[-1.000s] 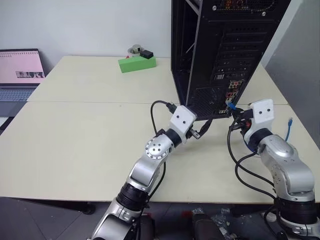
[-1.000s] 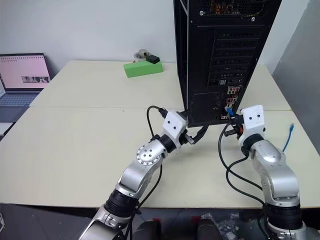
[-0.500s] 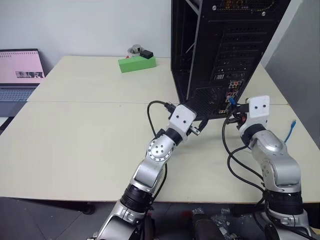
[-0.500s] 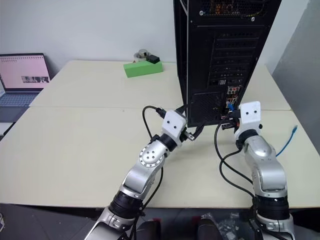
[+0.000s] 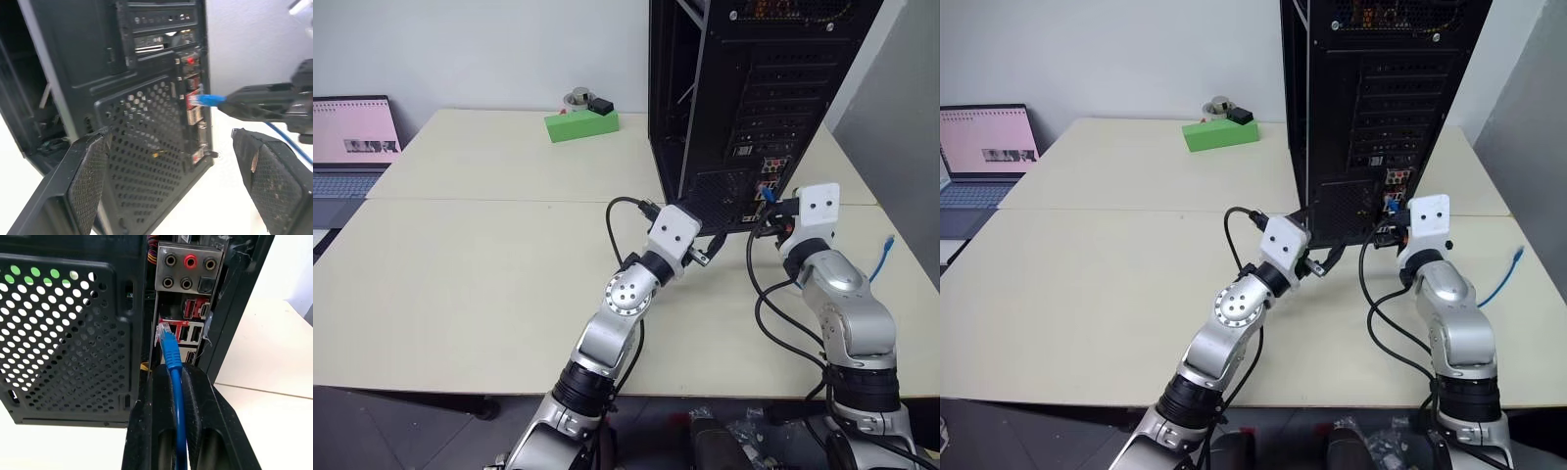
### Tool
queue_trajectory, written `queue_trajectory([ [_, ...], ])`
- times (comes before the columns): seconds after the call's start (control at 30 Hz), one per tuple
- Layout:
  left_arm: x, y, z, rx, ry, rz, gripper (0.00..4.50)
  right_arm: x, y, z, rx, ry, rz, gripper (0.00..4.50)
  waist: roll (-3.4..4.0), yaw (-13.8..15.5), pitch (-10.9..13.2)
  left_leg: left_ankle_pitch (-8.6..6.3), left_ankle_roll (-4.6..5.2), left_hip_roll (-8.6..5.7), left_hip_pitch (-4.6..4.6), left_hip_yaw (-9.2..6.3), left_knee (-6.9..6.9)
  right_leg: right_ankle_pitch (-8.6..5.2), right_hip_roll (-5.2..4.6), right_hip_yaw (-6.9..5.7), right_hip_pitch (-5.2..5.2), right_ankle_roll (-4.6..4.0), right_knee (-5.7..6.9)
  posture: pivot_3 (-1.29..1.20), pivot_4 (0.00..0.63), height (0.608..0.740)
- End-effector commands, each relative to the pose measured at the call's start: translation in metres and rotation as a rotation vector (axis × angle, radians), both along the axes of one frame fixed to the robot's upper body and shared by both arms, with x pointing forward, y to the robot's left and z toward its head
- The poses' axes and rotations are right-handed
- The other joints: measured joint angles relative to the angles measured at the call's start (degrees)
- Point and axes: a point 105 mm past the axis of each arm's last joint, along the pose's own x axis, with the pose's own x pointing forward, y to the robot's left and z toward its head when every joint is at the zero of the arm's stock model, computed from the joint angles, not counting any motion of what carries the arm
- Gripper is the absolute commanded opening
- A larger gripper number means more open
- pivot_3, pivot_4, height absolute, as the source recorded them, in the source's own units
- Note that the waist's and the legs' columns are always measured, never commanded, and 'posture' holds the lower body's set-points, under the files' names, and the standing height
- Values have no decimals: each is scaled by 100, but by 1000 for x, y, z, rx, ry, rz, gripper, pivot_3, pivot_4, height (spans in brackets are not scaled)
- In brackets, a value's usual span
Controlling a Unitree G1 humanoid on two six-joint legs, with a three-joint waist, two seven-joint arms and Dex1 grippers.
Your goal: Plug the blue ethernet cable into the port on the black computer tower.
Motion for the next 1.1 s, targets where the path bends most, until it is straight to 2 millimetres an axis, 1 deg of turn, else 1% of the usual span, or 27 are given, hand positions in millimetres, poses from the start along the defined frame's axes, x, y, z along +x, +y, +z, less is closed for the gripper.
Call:
queue_trajectory([
  [0.03,-7,-3,15,-38,-36,-31,4144,0,-6,18,0,-70,-25,0,0,0,0,0,0,0,0,0,0,0,0,0,0,0,0,0,150,740],
  [0.27,-7,-3,15,-36,-35,-34,4144,1,-8,16,3,-65,-32,0,0,-1,0,0,0,0,0,0,0,0,0,0,0,0,0,0,150,740],
  [0.57,-6,-3,16,-35,-41,-31,4144,3,-2,17,2,-65,-7,0,0,-1,0,0,0,0,0,0,-1,0,0,0,0,0,-1,0,150,740],
  [0.73,-5,-2,16,-34,-45,-27,4144,3,1,21,-12,-77,5,0,0,-4,0,0,0,0,0,0,-1,0,0,0,0,0,-1,0,150,740],
  [0.97,-5,-2,16,-31,-46,-26,4144,5,0,21,5,-75,-5,0,0,-9,0,0,0,0,0,0,-1,0,0,0,-1,0,-1,0,150,740],
  [1.1,-4,-2,16,-31,-46,-27,4144,4,6,25,-28,-87,27,0,0,-16,0,0,0,0,1,1,-1,0,0,1,-2,0,-1,0,150,740],
])
